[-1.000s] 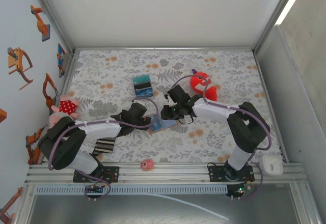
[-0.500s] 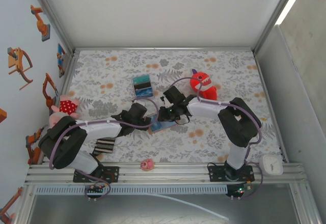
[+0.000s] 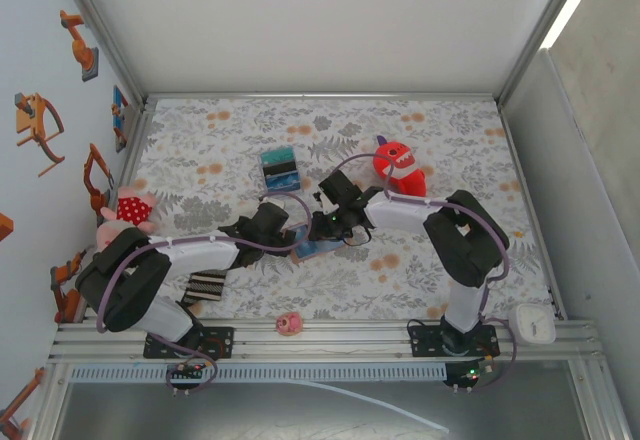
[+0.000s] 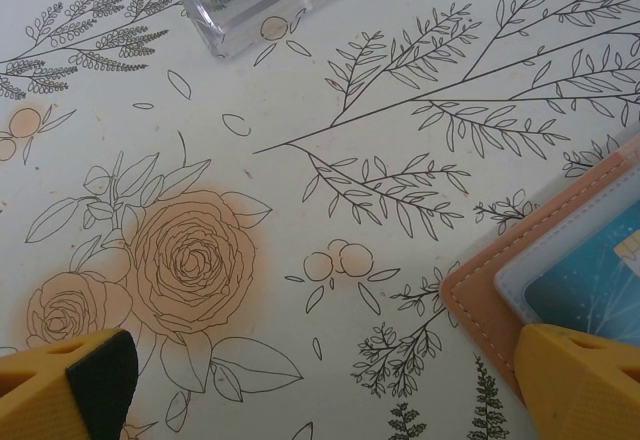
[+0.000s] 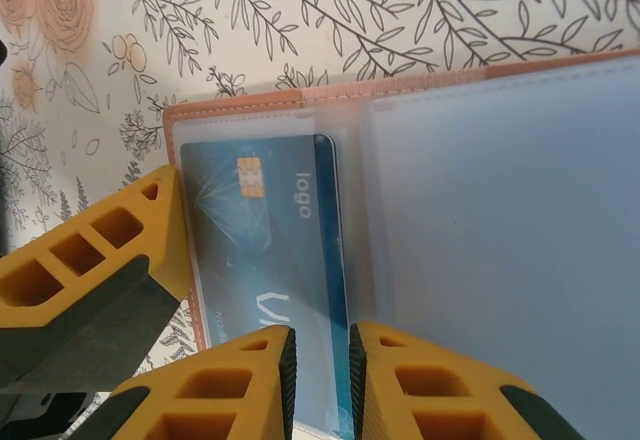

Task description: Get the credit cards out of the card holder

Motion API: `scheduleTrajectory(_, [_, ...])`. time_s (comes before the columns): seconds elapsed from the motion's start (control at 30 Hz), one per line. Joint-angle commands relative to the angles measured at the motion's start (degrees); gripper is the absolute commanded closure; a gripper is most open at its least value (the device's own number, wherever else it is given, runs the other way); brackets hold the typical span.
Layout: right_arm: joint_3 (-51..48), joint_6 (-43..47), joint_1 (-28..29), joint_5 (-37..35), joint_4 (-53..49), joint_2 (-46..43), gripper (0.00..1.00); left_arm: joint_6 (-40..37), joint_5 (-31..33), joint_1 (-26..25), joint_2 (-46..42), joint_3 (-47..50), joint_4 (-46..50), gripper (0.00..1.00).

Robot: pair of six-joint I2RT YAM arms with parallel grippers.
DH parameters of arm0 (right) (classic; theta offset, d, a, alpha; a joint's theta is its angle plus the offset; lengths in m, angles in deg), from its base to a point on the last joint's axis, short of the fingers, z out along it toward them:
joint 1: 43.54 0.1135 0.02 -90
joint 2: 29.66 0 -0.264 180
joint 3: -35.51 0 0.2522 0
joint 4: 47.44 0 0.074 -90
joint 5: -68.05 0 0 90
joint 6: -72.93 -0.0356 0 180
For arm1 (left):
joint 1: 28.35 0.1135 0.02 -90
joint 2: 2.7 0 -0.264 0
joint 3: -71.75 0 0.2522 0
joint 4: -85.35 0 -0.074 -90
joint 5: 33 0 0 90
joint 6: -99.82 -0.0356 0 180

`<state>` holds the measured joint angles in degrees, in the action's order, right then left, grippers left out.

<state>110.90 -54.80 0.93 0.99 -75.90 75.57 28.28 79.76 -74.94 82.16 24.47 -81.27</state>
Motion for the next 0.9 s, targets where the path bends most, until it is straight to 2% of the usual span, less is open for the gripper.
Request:
scheduleTrajectory(0.0, [1.3,-0.4,0.3,-0.1,-1.7,1.4,0.78,-0.4,1.0,-0.3,0.9,-0.1,1.7,0.03])
scheduleTrajectory(0.3, [1.2,-0.5,0.4,0.5,-1.7,2.6,0.78,-1.1,1.2,-0.3,1.9,-0.9,2.5,0.03])
scheduleTrajectory(0.57, [0.1,-1.6,0.3,4.0,1.7,2.8,0.80,-1.3,1.9,-0.3,2.6,-1.3,3.5,0.03])
scheduleTrajectory(0.87, [-3.9,-5.1,-0.9,9.8,11.4,1.4,0.82,-1.2,2.5,-0.4,2.4,-1.4,4.5,0.03])
